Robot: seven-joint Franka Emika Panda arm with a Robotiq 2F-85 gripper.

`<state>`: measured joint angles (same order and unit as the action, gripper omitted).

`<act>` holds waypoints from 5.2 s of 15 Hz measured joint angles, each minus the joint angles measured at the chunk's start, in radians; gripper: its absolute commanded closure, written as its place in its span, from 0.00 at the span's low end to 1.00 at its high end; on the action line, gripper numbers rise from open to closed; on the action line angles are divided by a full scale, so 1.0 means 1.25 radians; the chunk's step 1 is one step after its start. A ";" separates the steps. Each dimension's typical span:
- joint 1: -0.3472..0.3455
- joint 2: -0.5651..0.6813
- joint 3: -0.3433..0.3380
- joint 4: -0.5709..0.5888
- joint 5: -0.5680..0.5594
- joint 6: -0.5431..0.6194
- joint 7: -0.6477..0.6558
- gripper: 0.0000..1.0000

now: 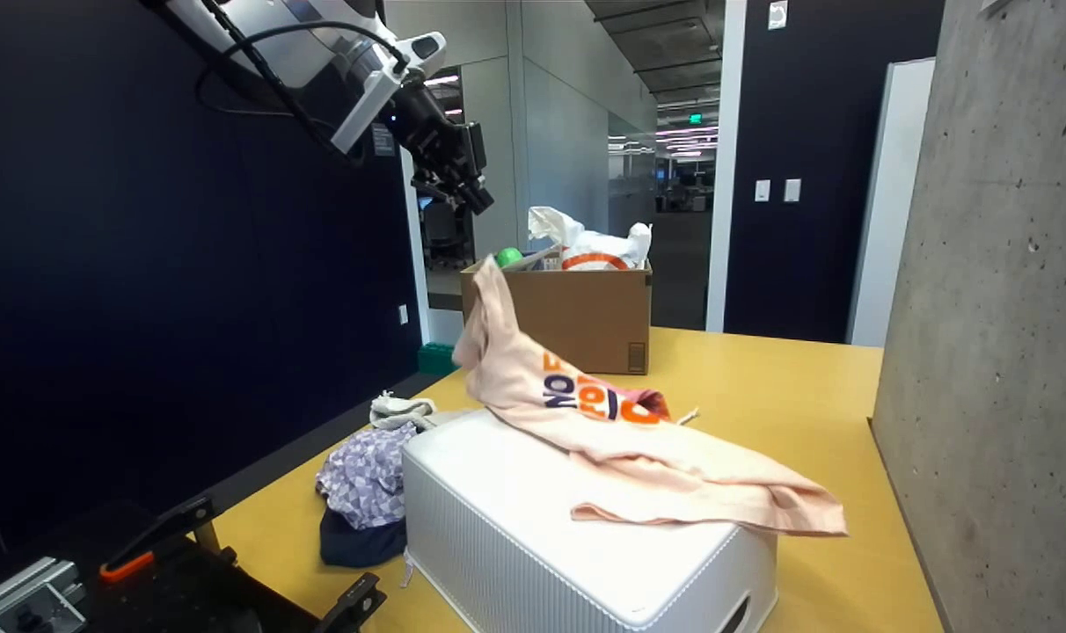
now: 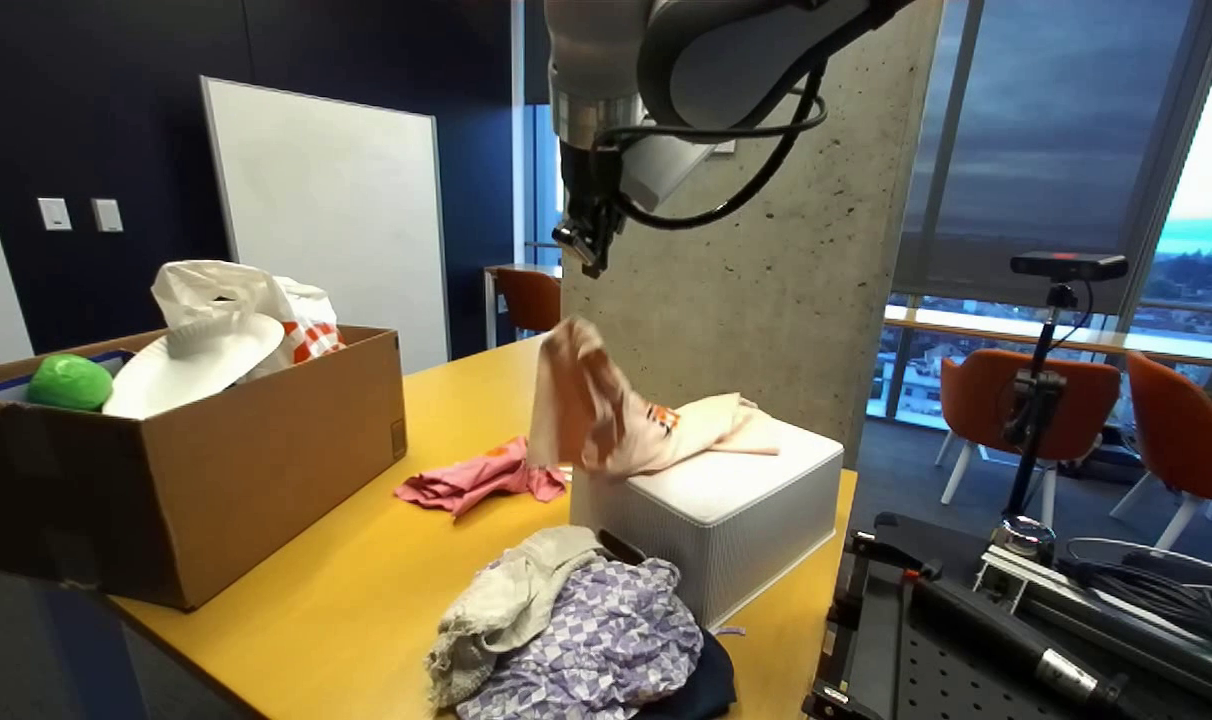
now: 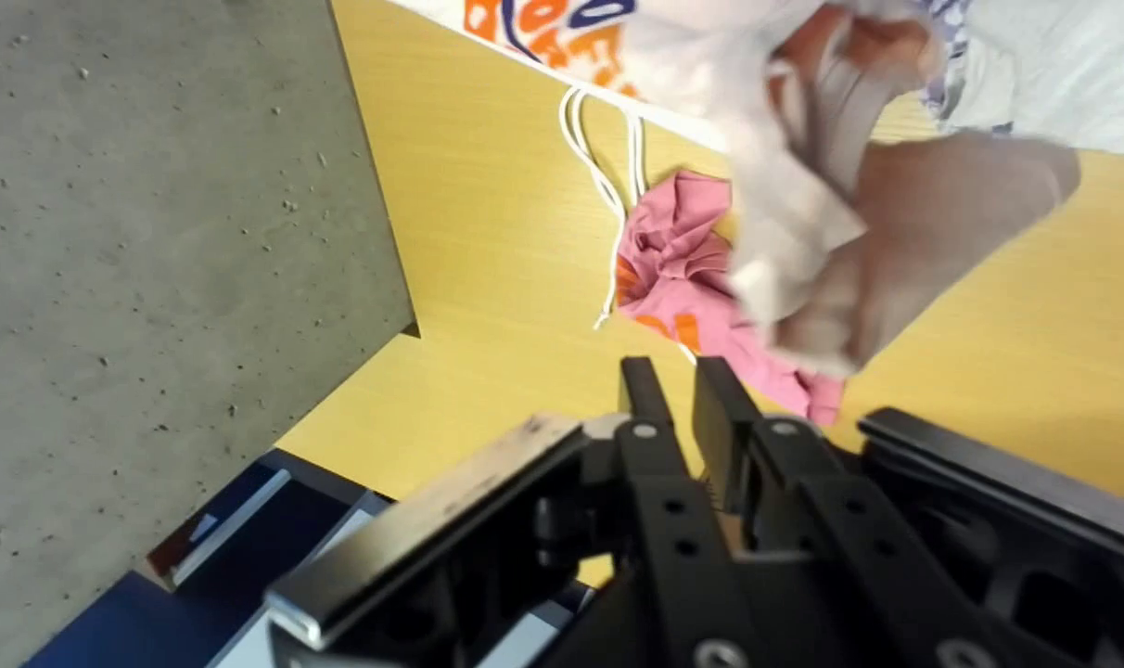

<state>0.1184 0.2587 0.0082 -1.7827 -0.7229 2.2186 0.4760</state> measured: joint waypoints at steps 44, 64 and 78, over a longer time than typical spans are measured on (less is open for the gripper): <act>-0.174 0.278 -0.004 -0.081 0.299 0.230 -0.896 1.00; -0.198 -0.063 -0.024 -0.264 0.453 0.051 -0.910 0.99; -0.301 0.174 -0.046 0.039 0.667 -0.471 -1.148 0.99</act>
<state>-0.2573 0.4767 -0.0487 -1.7335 0.1112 1.6295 -0.9592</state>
